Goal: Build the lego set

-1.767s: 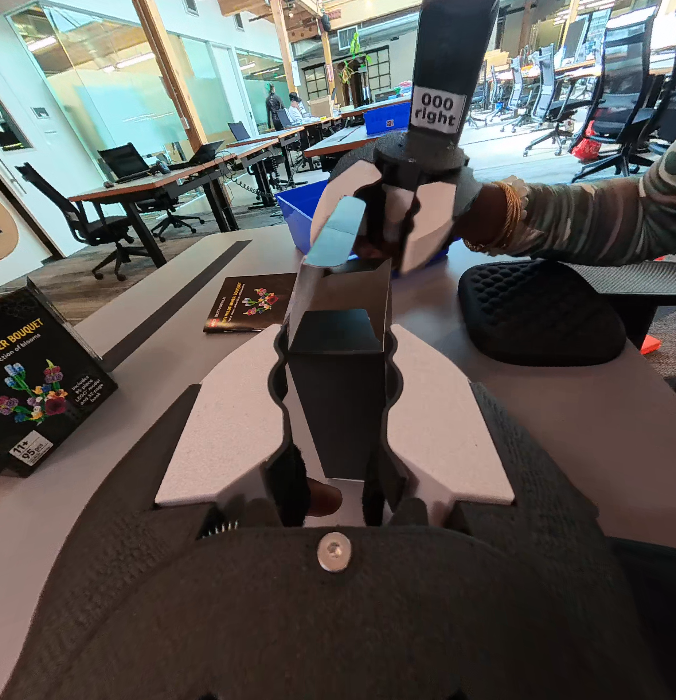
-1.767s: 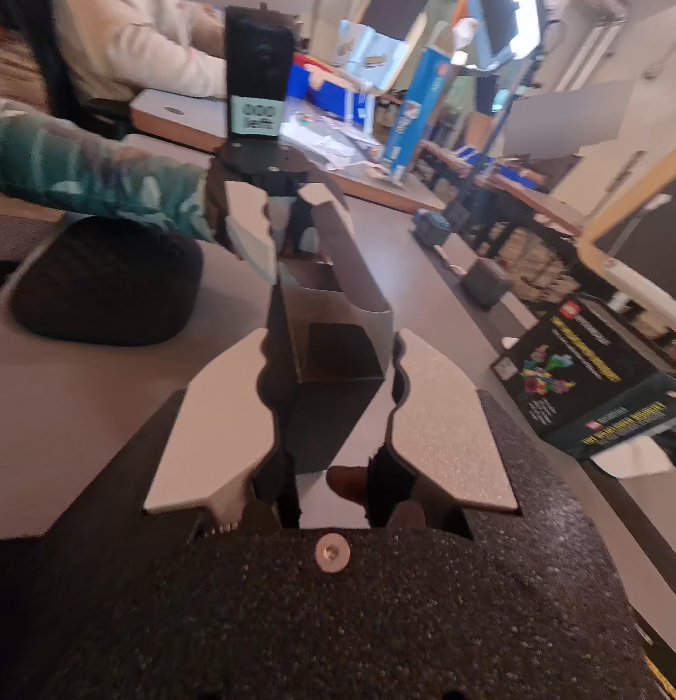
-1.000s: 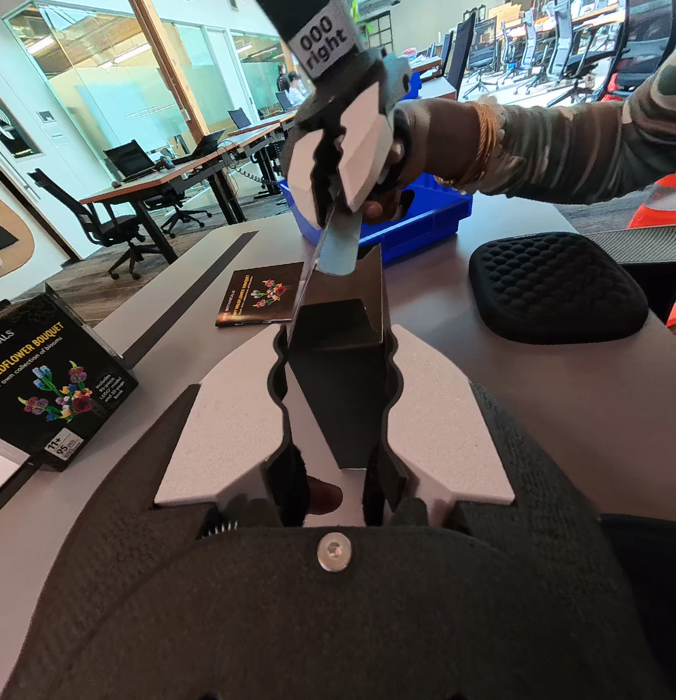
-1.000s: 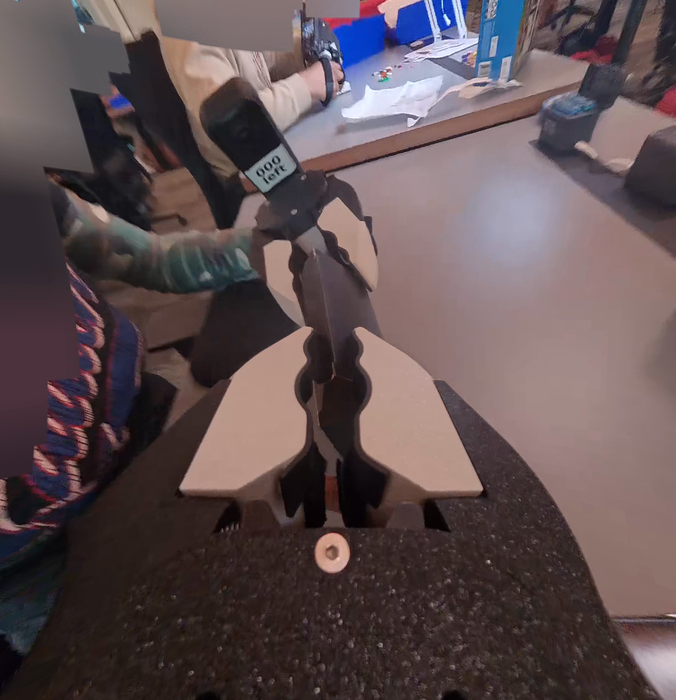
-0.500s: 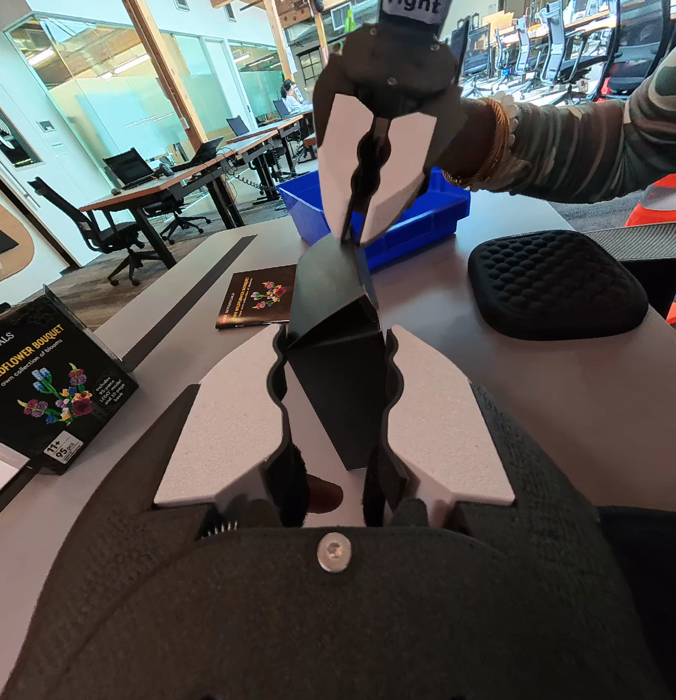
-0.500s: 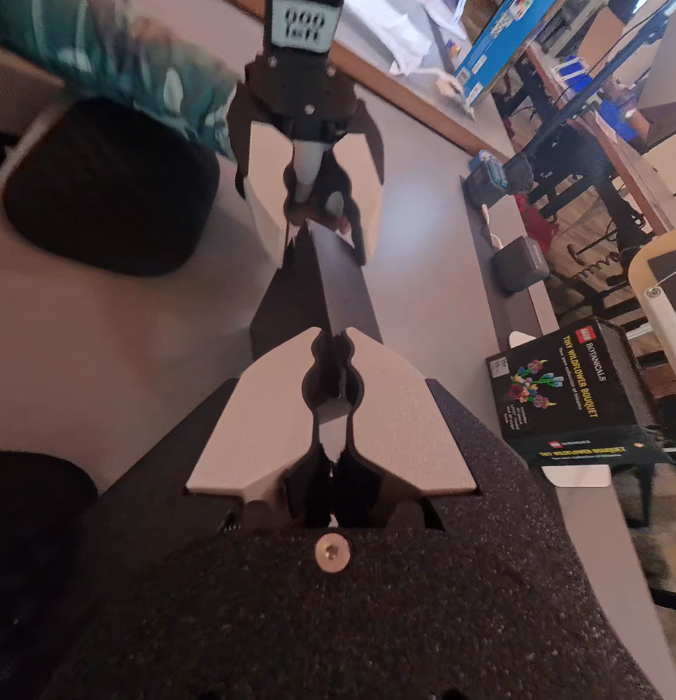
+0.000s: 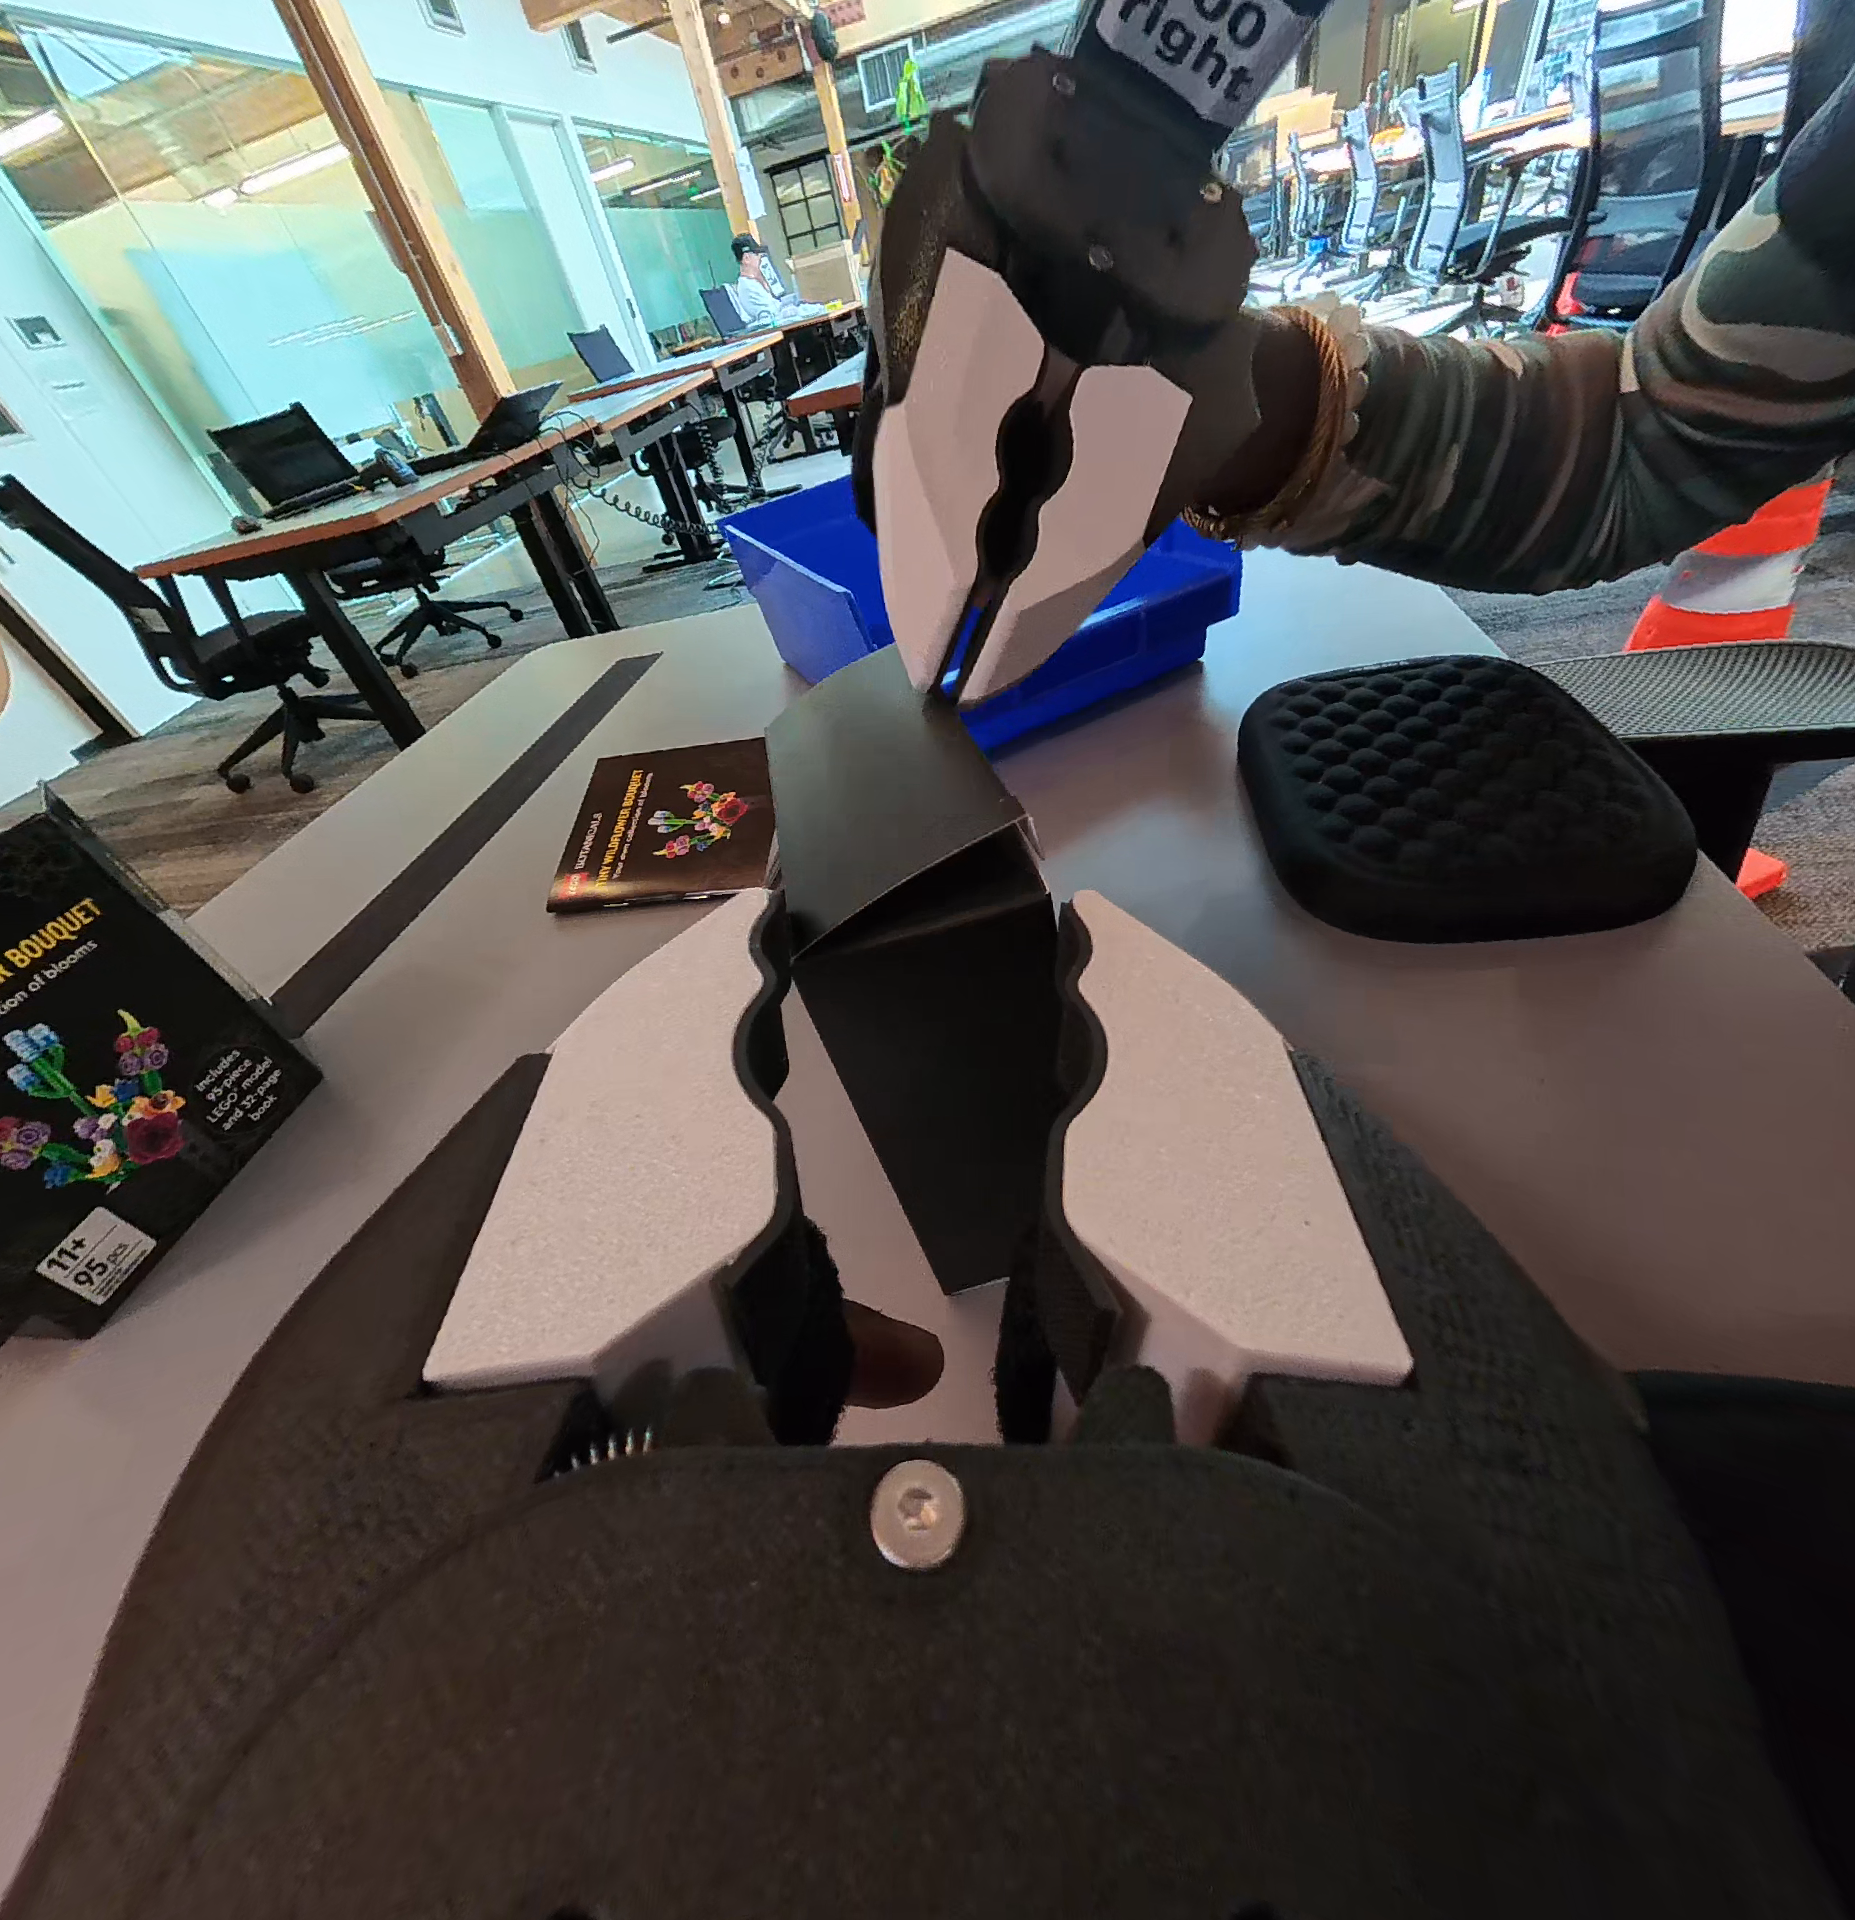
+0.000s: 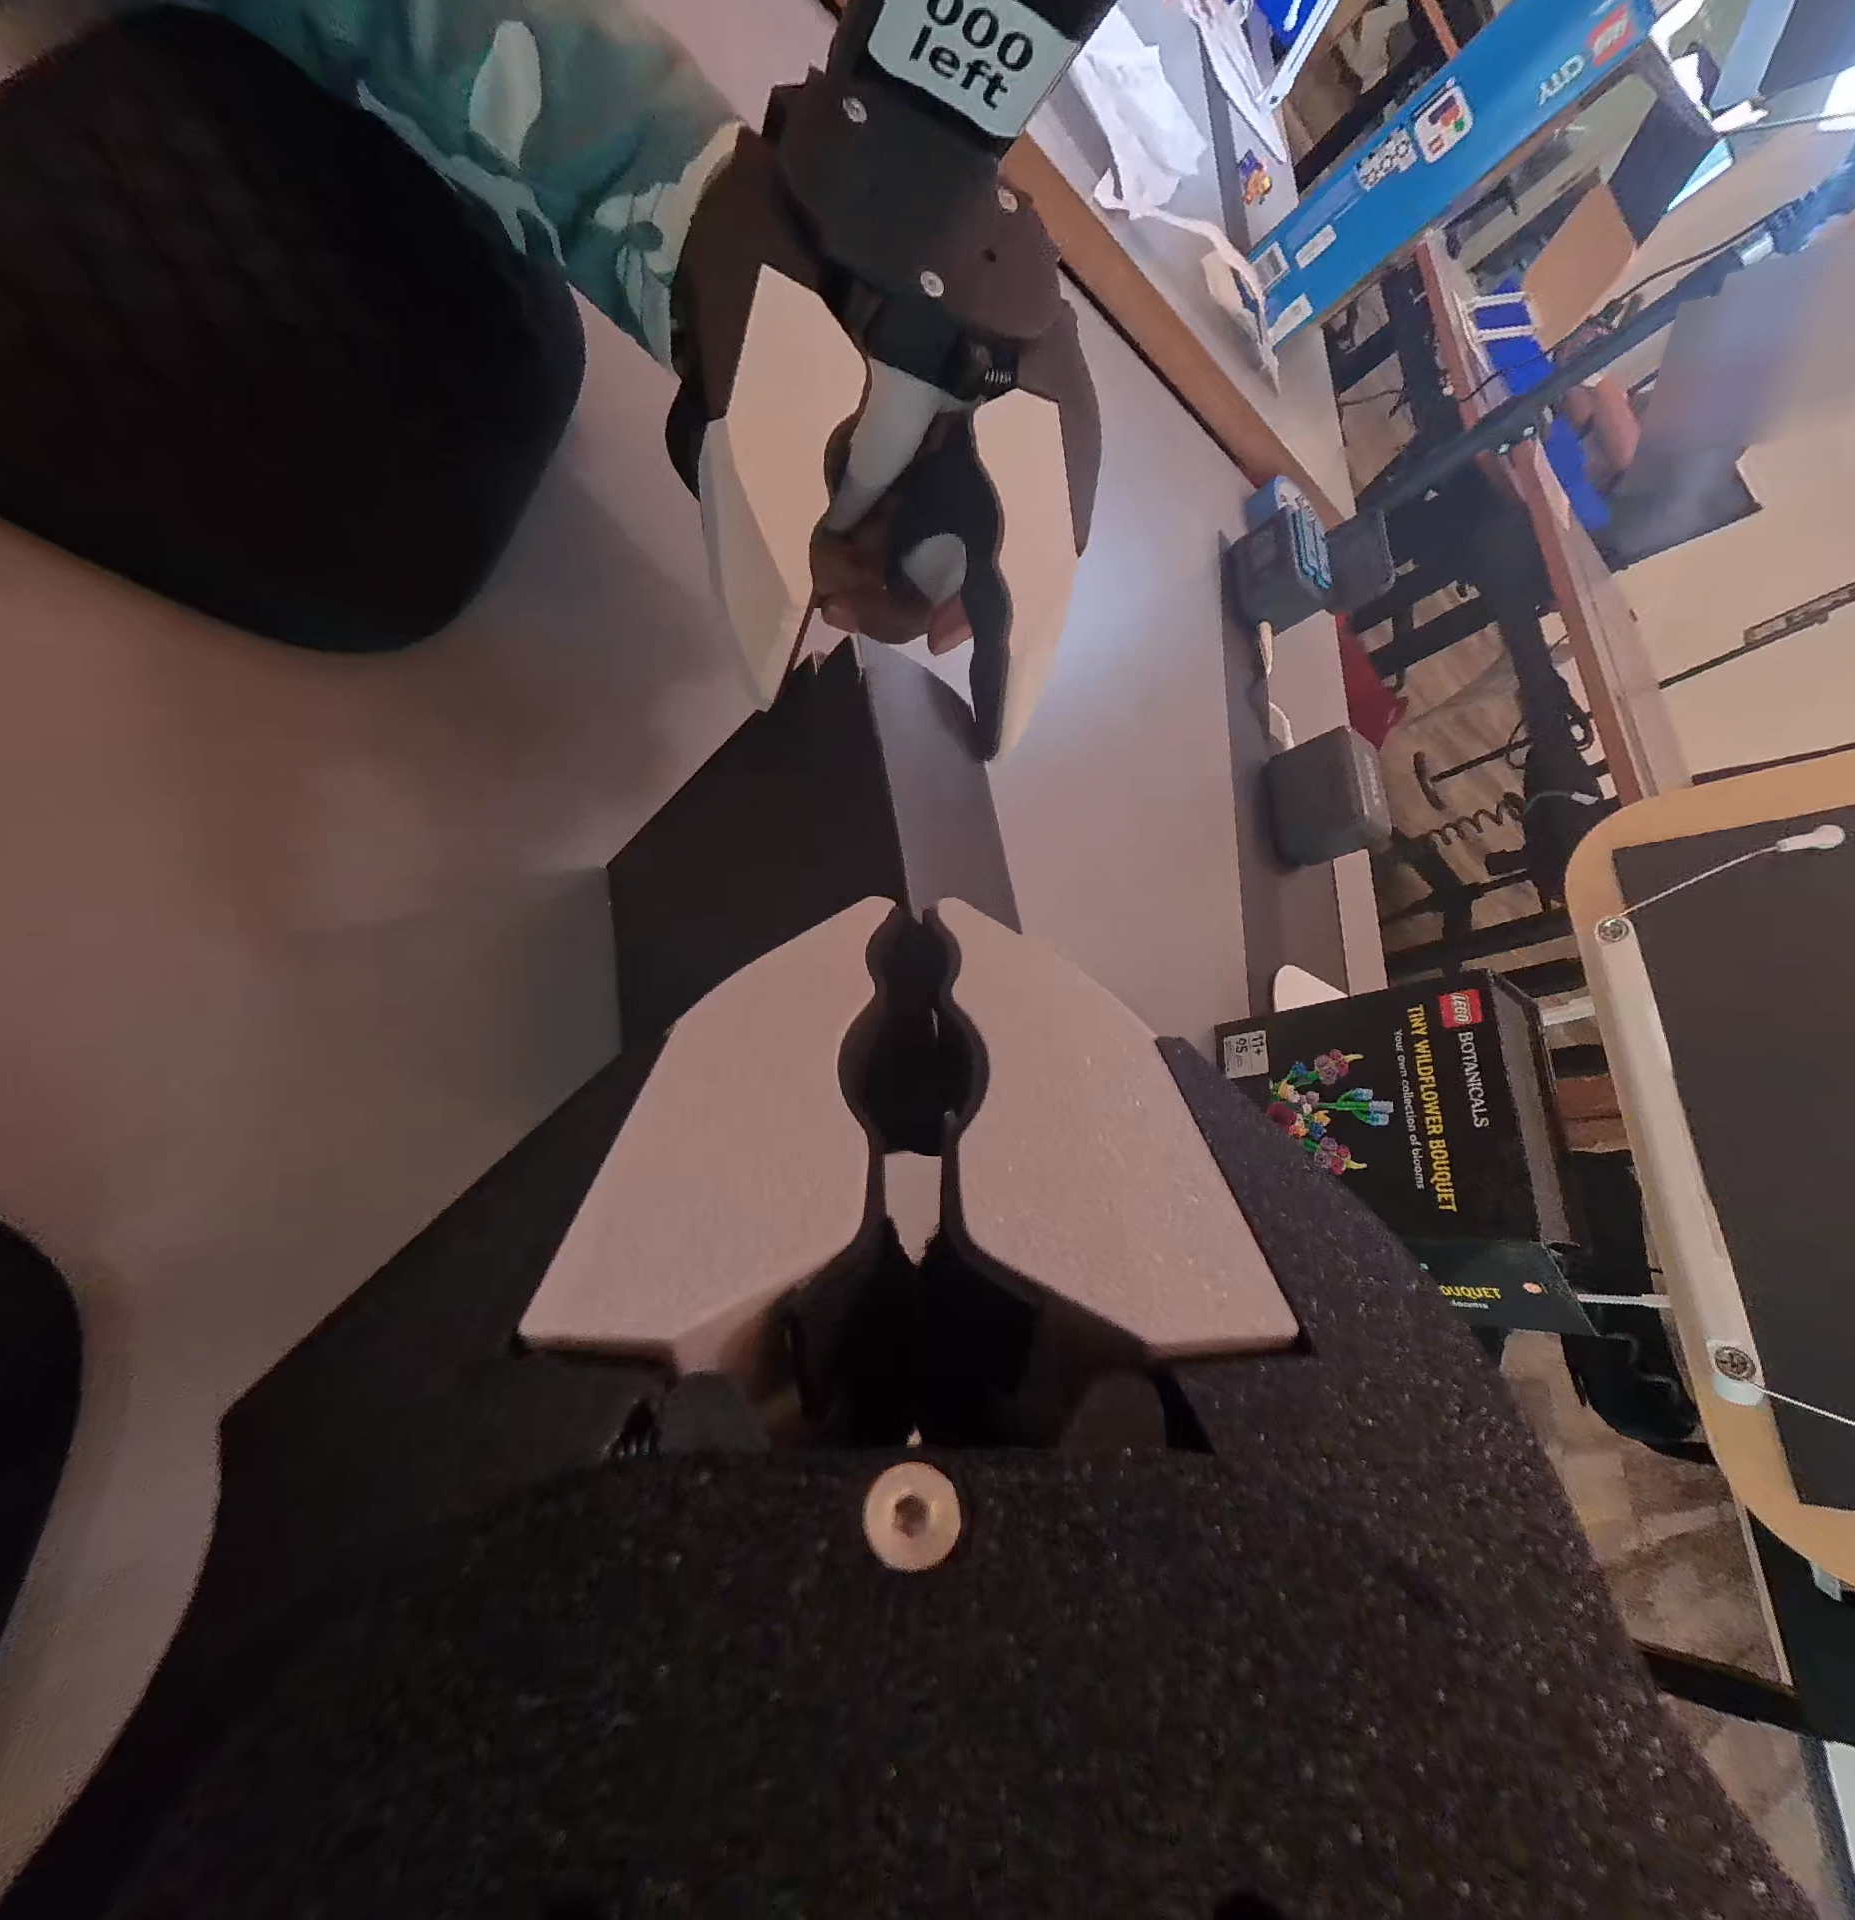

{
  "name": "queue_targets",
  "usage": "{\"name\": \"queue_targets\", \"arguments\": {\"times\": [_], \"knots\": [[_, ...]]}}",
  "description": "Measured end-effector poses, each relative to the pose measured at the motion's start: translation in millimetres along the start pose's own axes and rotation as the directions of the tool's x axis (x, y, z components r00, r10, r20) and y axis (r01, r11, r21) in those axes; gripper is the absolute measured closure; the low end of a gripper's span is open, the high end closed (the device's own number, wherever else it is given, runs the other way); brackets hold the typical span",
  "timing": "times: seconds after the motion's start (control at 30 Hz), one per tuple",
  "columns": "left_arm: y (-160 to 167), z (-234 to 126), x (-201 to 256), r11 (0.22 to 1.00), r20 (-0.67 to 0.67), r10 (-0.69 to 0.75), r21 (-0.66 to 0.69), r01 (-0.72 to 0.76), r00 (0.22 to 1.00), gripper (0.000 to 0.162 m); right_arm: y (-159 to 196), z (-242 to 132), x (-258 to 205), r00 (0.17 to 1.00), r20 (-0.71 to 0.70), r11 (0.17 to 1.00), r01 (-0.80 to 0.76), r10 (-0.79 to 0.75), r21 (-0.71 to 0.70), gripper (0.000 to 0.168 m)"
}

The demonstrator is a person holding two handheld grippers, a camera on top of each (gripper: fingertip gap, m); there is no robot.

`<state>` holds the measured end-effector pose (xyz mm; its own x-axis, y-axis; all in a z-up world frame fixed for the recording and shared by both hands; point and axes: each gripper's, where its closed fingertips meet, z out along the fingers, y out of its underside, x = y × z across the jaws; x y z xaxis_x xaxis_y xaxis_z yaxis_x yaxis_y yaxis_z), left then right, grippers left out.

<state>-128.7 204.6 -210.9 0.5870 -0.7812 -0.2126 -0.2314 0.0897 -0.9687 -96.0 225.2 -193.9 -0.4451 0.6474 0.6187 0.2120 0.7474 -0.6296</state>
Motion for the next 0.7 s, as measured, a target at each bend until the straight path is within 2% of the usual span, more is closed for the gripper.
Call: {"name": "queue_targets", "arguments": {"times": [0.03, 0.13, 0.2, 0.37, 0.43, 0.7], "knots": [[0.1, -0.3, 0.0, 1.000, -0.001, -0.002, 0.002, 0.002, 1.000, 0.113, -0.7, -0.3, 1.5, 1.000, -0.009, 1.000, 0.000, 0.000, 0.006, 0.164], [-0.1, -0.1, 0.7, 1.000, -0.008, -0.005, 0.009, 0.005, 1.000, 0.113, -0.7, -1.2, 5.2, 1.000, -0.020, 1.000, 0.015, -0.015, 0.003, 0.154], [-0.3, 0.0, 1.2, 1.000, -0.012, -0.001, 0.010, 0.001, 1.000, 0.113, -1.4, -1.2, 3.5, 1.000, 0.015, 1.000, -0.001, 0.001, 0.004, 0.154], [-0.6, 0.3, 3.3, 1.000, -0.027, 0.006, 0.013, -0.006, 1.000, 0.114, -4.8, -2.7, -1.7, 0.974, 0.171, 0.988, -0.154, 0.150, 0.013, 0.151], [-0.3, 0.1, 2.8, 1.000, -0.026, 0.003, 0.012, -0.002, 1.000, 0.114, -0.8, -1.5, -5.1, 0.958, 0.222, 0.983, -0.181, 0.183, -0.031, 0.145], [0.1, -0.6, 1.7, 1.000, -0.040, -0.012, 0.019, 0.013, 0.999, 0.114, 1.4, 1.2, 2.4, 0.969, 0.210, 0.991, -0.119, 0.129, -0.059, 0.150]]}}
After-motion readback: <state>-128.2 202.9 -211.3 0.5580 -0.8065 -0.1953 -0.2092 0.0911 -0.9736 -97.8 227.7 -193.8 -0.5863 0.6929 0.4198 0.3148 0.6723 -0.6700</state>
